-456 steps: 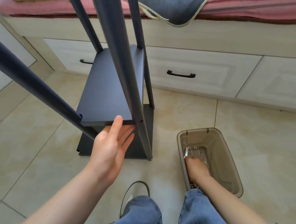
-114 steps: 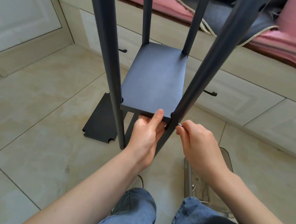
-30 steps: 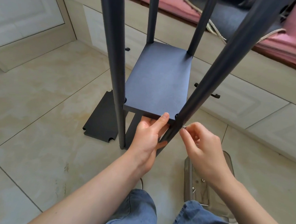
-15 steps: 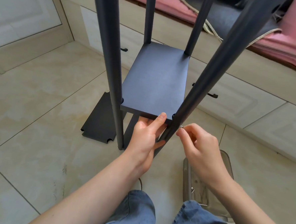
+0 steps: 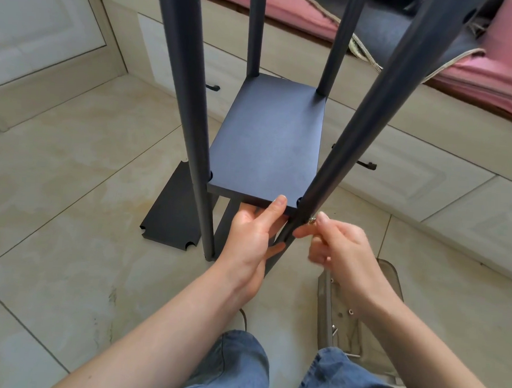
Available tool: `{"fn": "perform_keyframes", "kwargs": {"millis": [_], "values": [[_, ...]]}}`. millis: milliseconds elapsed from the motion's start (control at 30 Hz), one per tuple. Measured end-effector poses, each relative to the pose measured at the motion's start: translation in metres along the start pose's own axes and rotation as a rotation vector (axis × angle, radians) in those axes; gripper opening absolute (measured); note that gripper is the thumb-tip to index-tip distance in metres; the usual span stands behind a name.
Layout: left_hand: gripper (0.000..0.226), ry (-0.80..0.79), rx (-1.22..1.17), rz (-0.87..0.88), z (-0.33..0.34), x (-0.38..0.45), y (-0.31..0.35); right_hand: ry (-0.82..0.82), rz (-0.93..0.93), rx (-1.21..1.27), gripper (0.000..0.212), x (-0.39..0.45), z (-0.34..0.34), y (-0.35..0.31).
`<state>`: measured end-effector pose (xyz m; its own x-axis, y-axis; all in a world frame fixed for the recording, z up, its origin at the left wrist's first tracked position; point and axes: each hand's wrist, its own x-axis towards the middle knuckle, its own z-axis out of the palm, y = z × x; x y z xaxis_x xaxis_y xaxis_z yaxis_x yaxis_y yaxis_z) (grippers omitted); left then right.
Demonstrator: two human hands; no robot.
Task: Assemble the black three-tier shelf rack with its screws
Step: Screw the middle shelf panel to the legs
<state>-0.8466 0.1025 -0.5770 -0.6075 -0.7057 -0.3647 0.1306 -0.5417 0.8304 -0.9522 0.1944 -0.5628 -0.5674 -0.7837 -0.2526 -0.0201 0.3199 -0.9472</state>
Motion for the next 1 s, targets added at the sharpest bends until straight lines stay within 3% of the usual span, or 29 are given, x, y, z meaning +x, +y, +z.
{"fn": "perform_keyframes", "kwargs": {"millis": [67,167,233,333,400,433,500,600,667,767,833,933,1000], "values": [[0.012,0.011,-0.011,0.003,0.0,0.0,0.0,0.115,-0.293,-0.472,0.029,0.0,0.0,0.006],[0.009,0.012,0.001,0.005,0.001,-0.001,0.0,0.141,-0.384,-0.642,0.027,0.002,0.002,0.009],[0.011,0.014,0.018,0.006,0.002,-0.001,0.0,0.085,-0.217,-0.352,0.033,0.005,0.002,0.006],[0.019,0.016,0.04,0.006,0.002,-0.003,0.0,-0.163,0.249,0.625,0.032,0.003,0.003,-0.004],[0.026,0.012,0.039,-0.003,0.001,-0.003,0.001,-0.209,0.333,0.77,0.035,0.001,0.004,-0.005],[0.027,0.011,0.038,-0.007,0.001,-0.002,0.002,-0.177,0.299,0.659,0.039,0.001,0.004,-0.004],[0.024,0.019,0.027,-0.011,-0.001,-0.001,0.002,-0.058,0.122,0.209,0.047,0.0,0.004,-0.001],[0.016,0.026,0.002,-0.009,0.0,-0.002,0.004,0.098,-0.272,-0.418,0.029,-0.003,-0.001,0.006],[0.012,0.032,0.01,-0.009,0.0,-0.003,0.003,0.15,-0.415,-0.594,0.017,-0.004,-0.002,0.009],[0.016,0.046,0.032,-0.003,0.001,-0.003,0.0,0.138,-0.416,-0.686,0.021,-0.001,0.002,0.008],[0.022,0.045,0.054,0.007,0.001,-0.003,0.0,0.098,-0.224,-0.408,0.028,0.001,0.004,0.004],[0.033,0.044,0.07,0.002,0.003,-0.004,0.001,-0.092,0.209,0.508,0.029,0.0,0.006,-0.005],[0.034,0.047,0.066,-0.003,0.002,-0.003,0.002,-0.161,0.365,0.798,0.031,0.001,0.004,-0.008]]}}
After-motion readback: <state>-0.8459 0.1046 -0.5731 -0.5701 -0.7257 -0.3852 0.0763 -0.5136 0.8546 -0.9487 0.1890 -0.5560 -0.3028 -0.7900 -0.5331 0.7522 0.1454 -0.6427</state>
